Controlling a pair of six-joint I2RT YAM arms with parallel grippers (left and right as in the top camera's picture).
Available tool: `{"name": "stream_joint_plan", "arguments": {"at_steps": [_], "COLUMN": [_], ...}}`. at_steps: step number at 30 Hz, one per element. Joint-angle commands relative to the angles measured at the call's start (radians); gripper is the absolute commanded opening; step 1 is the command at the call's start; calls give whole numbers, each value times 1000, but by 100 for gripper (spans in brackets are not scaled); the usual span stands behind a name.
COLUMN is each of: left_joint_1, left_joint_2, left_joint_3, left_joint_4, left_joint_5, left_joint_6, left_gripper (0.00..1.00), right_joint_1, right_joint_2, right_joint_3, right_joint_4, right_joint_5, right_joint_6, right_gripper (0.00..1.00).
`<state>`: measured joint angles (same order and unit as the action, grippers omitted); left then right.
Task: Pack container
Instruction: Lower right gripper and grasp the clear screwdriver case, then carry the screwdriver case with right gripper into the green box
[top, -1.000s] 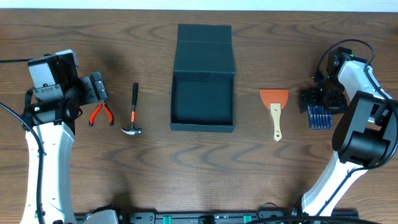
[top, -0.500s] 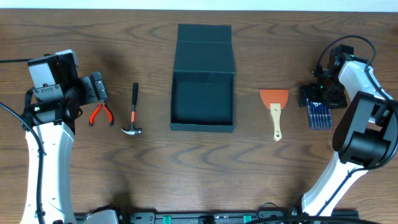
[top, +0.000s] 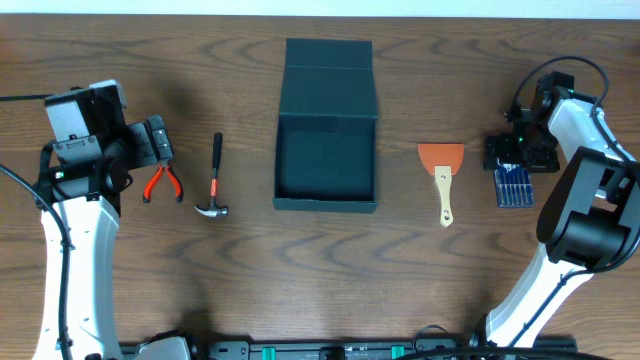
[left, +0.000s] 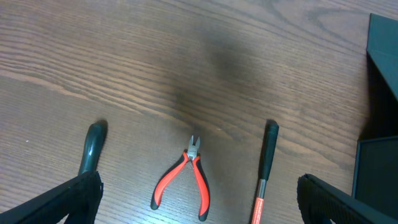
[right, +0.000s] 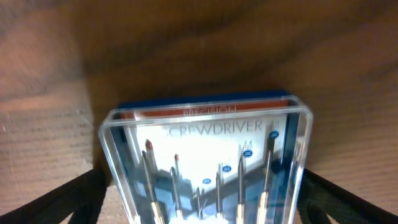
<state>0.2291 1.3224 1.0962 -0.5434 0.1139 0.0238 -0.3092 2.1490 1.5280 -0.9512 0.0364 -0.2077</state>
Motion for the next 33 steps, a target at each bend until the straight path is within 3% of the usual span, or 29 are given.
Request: {"name": "stream_joint_plan", "arguments": {"at_steps": [1,6,10,18,25,30,33], "left_joint_1": [3,3,3,3,3,3,3], "left_joint_2": [10,10,10,10,10,10,10], "left_joint_3": [16,16,16,16,16,16,16], "left_joint_4": [-3,-3,-3,-3,-3,-3,-3], "left_joint_5": [6,6,6,6,6,6,6], "left_joint_6": [9,9,9,9,9,9,9], "left_gripper": [98,98,98,98,98,98,98], "right_joint_1": [-11,-11,-11,-11,-8,21,63], "right_joint_2": [79,79,79,79,78,66,48], "right_joint_3": [-46,-48,-50,-50,-45,11,81], "right_joint_4": [-37,-47,-34,-11,-10,-71,-134], "right_joint_5": [122,187,184,140,102,-63,-102], "right_joint_6": [22,79,92,106,126,125,121], "right_gripper": [93,97,94,70,63,61,50]}}
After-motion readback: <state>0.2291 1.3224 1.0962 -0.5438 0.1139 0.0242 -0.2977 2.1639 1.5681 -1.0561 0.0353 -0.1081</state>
